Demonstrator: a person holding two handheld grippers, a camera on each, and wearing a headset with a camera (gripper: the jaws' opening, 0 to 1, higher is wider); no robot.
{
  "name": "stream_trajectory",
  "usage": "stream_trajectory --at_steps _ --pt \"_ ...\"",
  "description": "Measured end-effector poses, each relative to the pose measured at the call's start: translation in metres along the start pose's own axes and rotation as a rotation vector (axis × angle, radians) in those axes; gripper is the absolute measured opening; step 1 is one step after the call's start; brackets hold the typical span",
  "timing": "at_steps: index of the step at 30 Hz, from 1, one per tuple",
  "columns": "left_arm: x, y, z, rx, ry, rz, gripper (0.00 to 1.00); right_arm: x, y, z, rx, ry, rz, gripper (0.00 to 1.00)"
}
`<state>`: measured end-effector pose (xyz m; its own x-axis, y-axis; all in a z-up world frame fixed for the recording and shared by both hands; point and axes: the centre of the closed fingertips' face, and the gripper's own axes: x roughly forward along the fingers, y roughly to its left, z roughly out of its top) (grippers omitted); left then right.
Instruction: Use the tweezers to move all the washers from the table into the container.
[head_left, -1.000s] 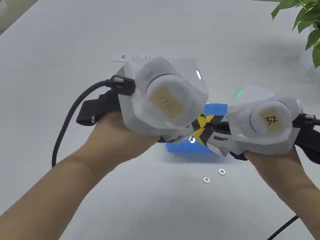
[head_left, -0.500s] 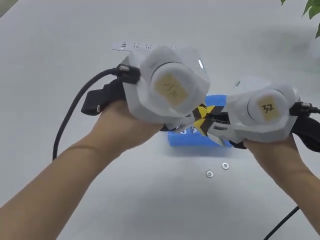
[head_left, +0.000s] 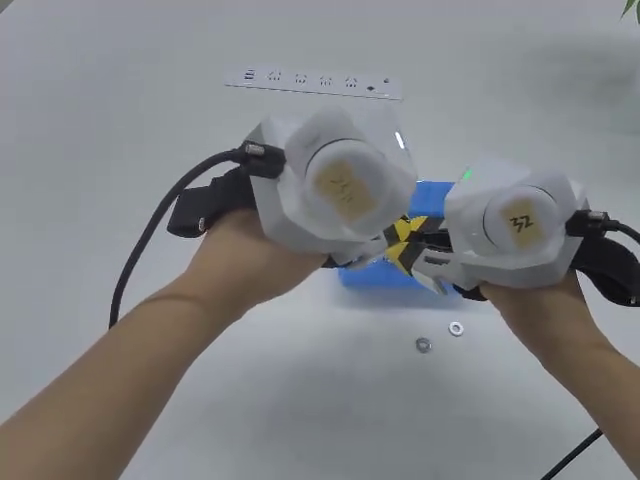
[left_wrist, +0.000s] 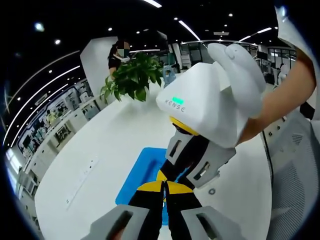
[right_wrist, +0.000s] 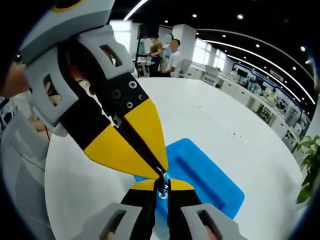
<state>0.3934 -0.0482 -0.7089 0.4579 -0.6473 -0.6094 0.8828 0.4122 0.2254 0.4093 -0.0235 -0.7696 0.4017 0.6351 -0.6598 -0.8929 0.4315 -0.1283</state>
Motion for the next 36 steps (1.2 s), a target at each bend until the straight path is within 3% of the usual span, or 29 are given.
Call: stream_trajectory --at_steps 13,19,24,36 --pt "0.001 0.000 -0.001 -0.004 0.001 -0.001 0.00 0.000 -0.001 -0.001 0.055 -0.014 0.002 0.05" --pt "-0.015 -0.002 0.011 -0.017 -0.026 0.020 0.00 -0.020 -0.003 0.011 0.091 -0.069 -0.038 0.07" --pt "-0.030 -0.011 0.026 0.006 -0.050 0.037 0.00 -0.038 0.004 0.021 0.082 -0.099 -0.068 0.07" --pt "-0.051 -0.033 0.048 0.036 -0.089 0.036 0.00 -0.071 0.018 0.028 0.100 -0.141 -0.120 0.08"
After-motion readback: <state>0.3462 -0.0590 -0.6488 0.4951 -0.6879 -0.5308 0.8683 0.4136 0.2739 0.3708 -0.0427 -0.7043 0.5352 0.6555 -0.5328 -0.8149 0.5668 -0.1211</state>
